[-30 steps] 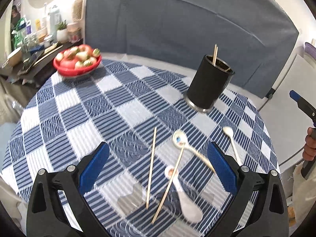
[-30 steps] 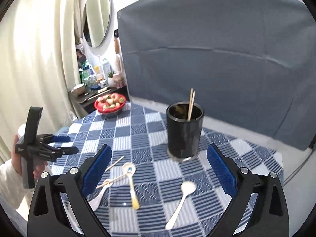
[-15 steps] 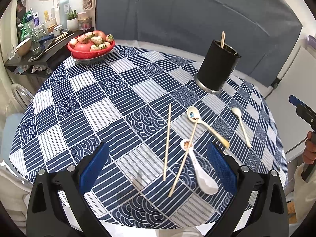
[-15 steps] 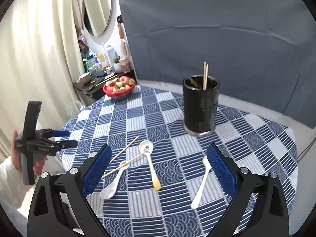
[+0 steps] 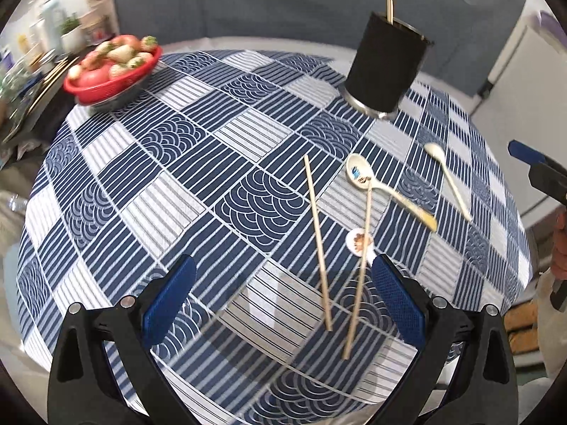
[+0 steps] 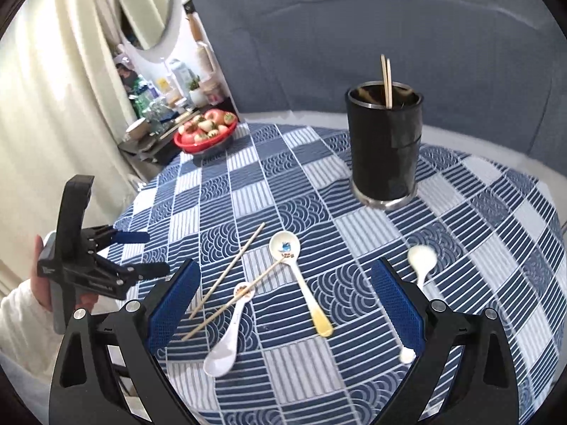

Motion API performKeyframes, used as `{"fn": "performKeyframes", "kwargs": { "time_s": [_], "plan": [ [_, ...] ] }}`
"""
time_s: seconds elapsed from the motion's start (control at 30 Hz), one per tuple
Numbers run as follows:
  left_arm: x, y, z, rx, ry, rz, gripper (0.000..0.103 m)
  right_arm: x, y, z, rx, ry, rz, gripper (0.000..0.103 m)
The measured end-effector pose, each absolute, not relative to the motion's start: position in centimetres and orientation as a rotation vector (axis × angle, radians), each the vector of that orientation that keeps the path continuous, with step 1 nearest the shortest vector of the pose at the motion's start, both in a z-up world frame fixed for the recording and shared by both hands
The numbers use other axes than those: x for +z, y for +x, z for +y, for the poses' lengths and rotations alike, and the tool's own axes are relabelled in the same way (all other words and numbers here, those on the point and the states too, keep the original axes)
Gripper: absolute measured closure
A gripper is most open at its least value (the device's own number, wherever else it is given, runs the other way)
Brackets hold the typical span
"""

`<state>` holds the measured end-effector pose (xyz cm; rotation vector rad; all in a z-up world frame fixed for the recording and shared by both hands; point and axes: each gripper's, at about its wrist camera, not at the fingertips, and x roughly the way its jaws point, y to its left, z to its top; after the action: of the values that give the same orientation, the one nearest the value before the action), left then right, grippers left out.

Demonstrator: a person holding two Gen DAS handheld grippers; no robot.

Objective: Organize utensils
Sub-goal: 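Grasp a remaining chopstick with the right tool while the left tool grasps another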

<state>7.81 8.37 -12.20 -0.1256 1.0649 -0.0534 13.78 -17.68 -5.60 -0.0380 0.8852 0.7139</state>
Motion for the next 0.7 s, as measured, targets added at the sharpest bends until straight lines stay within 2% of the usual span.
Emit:
{"fn": "performKeyframes", "kwargs": {
  "time_s": [0.7],
  "plan": [
    [-17.7,14.1,7.4,-0.301,0.136,1.241,0.006,-11.6,15.8,-12.0,0.381,0.135,1.182,0.011]
  ]
}}
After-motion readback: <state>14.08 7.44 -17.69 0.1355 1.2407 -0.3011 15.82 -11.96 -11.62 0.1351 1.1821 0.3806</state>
